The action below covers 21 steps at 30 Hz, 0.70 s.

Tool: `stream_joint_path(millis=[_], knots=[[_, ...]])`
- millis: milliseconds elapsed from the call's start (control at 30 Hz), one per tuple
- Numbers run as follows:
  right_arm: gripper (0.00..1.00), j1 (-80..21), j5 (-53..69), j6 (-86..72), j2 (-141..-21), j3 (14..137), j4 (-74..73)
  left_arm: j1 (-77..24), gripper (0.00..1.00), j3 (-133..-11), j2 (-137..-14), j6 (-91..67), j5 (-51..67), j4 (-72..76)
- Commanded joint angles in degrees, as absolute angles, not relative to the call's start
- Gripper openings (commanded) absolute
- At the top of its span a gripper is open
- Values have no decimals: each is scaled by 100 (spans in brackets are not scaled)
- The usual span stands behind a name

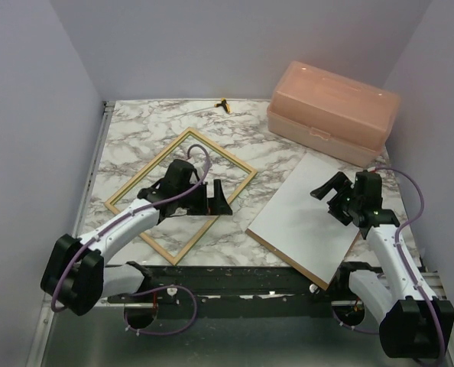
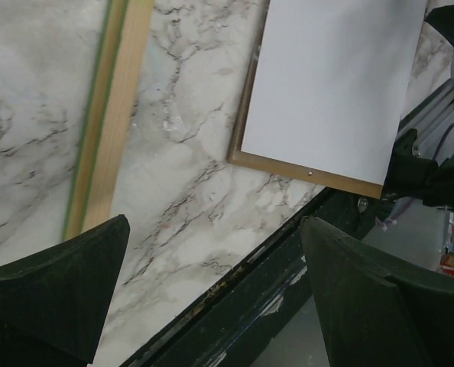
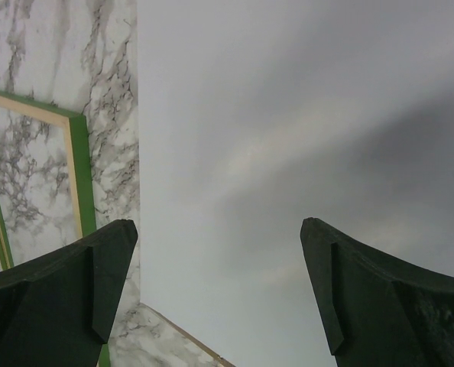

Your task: Put the photo into the frame

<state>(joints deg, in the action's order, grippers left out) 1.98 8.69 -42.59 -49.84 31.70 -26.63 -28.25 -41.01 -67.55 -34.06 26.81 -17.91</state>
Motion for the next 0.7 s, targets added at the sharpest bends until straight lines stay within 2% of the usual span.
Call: stream_joint_path(millis=[0,267,367,467,667], knots=[[100,193,1223,-4444,-4962,2974,-2836,-3399,98,-4320,-7315,-4063,3061,-807],[100,193,1236,-4661,-4691,2886,-2853,-3796,95,-4341,-8699,-5049,3640,780],[100,195,1247,-4663,-4654,2865,-2852,-3815,89,-4367,-9122,-5212,3830,1118],[100,193,1321,-4733,-4726,2844,-2808,-3842,85,-4323,-9319,-5278,3976,1307],[100,193,1486,-4924,-4893,2706,-2647,-3850,82,-4081,-9499,-5326,4101,1604]])
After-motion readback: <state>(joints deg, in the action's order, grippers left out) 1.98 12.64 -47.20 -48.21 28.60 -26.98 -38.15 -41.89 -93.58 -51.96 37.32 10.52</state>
